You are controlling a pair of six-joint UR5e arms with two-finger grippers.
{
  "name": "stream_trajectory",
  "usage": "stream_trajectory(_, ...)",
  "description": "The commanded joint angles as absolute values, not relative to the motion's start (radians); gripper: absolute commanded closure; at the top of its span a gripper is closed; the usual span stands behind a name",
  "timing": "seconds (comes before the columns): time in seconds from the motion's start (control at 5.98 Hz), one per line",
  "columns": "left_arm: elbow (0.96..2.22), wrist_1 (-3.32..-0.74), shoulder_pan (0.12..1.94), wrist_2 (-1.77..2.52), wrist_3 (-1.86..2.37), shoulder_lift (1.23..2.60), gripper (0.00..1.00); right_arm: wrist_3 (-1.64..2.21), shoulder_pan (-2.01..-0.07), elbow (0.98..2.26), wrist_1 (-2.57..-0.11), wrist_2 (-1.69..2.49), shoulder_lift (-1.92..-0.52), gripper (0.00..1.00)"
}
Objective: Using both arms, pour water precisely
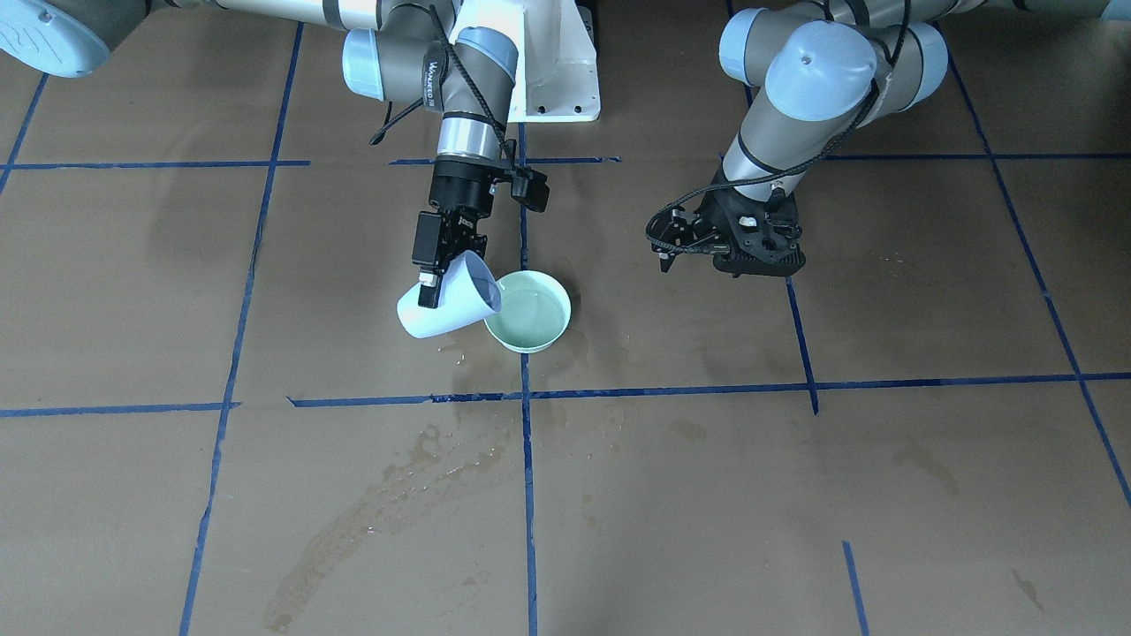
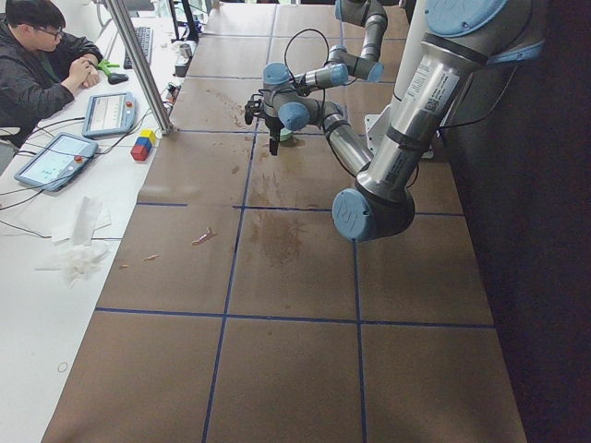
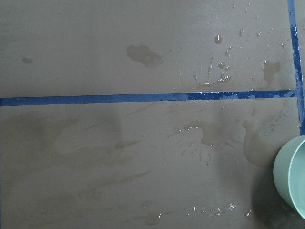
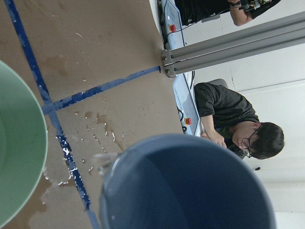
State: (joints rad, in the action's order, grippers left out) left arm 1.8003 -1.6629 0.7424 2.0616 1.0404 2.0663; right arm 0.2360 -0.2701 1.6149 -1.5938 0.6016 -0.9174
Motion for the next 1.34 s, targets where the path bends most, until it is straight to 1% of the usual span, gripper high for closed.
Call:
stream_trajectory(0.0,1.799,-1.663,0.742,2.062,1.040,2.066,0.00,0.164,-0.259,1.614,-1.608,0.578,-0.914,1.00)
stream_trajectory(0.17,1.801,-1.663,0.742,2.062,1.040,2.066,0.00,0.106,-0.258,1.614,-1.609,0.562,-0.914,1.00)
stream_trajectory(1.17,1.801,-1.663,0.741,2.062,1.040,2.066,0.00,0.100,-0.256,1.614,-1.609,0.560,-0.920,1.00)
